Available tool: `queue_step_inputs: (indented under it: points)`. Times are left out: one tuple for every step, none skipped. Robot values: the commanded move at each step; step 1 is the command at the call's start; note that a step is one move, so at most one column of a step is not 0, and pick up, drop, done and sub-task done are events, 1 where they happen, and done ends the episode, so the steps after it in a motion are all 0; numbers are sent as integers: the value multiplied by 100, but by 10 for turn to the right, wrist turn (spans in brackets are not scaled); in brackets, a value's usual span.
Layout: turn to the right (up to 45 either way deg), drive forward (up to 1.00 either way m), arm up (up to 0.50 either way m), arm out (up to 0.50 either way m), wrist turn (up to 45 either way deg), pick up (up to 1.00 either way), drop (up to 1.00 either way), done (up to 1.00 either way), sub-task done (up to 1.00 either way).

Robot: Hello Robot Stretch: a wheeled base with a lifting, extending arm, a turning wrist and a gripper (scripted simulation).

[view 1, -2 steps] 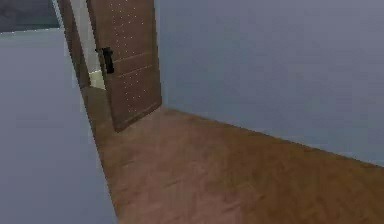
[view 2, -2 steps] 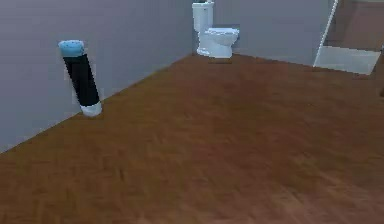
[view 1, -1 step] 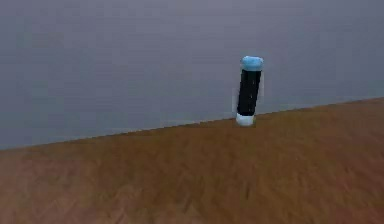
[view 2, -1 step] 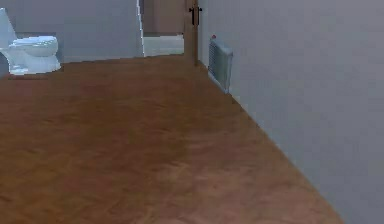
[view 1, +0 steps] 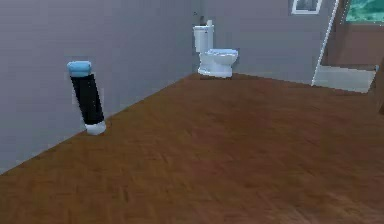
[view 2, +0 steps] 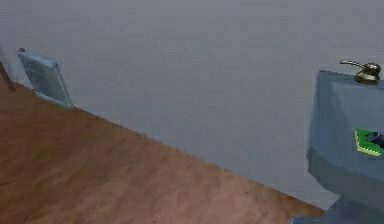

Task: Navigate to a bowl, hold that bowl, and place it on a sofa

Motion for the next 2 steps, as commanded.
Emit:
queue_step_inputs:
  points:
    - [360, 0, 0, 0, 0, 0, 0, 0, 0]
    - [0, 100, 0, 0, 0, 0, 0, 0, 0]
